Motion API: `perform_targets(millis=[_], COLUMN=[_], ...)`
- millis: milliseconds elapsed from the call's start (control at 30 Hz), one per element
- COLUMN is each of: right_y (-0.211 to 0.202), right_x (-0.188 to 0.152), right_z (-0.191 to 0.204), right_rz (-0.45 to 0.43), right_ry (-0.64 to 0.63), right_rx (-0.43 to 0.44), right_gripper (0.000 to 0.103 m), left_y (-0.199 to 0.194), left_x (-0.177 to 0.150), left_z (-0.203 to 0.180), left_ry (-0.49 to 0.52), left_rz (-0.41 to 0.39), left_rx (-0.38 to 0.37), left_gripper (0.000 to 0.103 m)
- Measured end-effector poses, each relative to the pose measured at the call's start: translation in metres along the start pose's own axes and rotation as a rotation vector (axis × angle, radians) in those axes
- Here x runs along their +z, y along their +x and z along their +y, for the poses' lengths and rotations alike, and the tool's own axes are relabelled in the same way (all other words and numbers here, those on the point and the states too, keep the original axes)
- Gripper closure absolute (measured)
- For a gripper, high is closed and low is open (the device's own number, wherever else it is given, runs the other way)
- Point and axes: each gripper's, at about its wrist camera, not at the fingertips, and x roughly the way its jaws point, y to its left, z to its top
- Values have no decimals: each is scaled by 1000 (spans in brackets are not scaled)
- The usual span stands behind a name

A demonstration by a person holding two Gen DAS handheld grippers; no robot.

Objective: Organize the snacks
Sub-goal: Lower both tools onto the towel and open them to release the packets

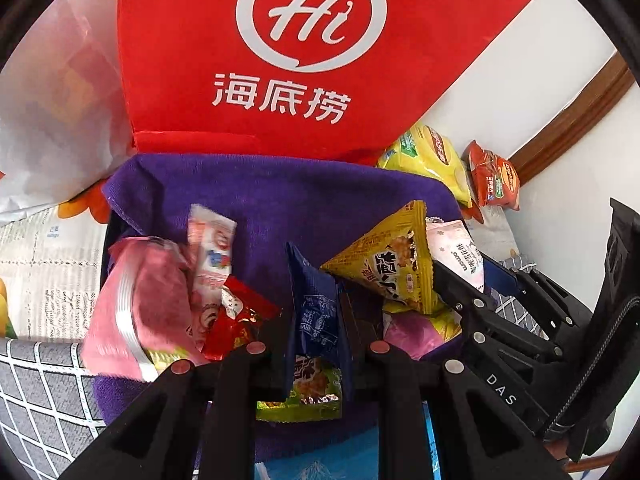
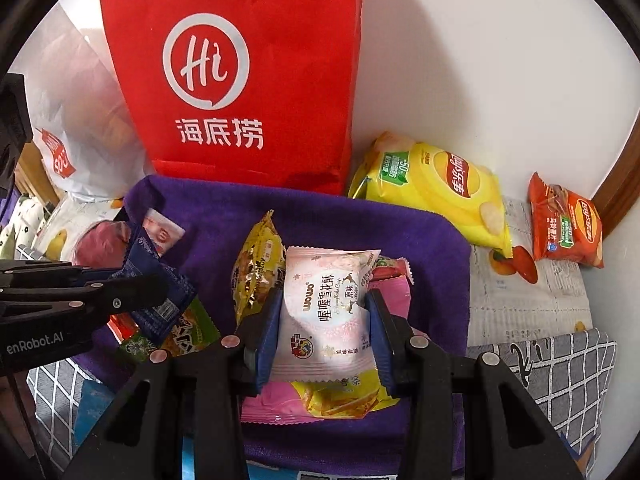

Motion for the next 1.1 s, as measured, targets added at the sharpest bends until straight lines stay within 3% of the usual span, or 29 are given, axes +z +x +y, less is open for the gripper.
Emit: perform_targets(millis=[767, 1100], right_y=[5, 3], right_x=[0, 0], right_z=[-11, -10], right_rz=[19, 10], right_ry=[26, 6], right_rx=[-35, -53], right_gripper=[61, 58], left_y=[15, 18], left_x=[-1, -1], left_z=[-5, -6], left_ry=[25, 38], left_rz=[21, 20], left_rx=[25, 51], left_gripper=[86, 81])
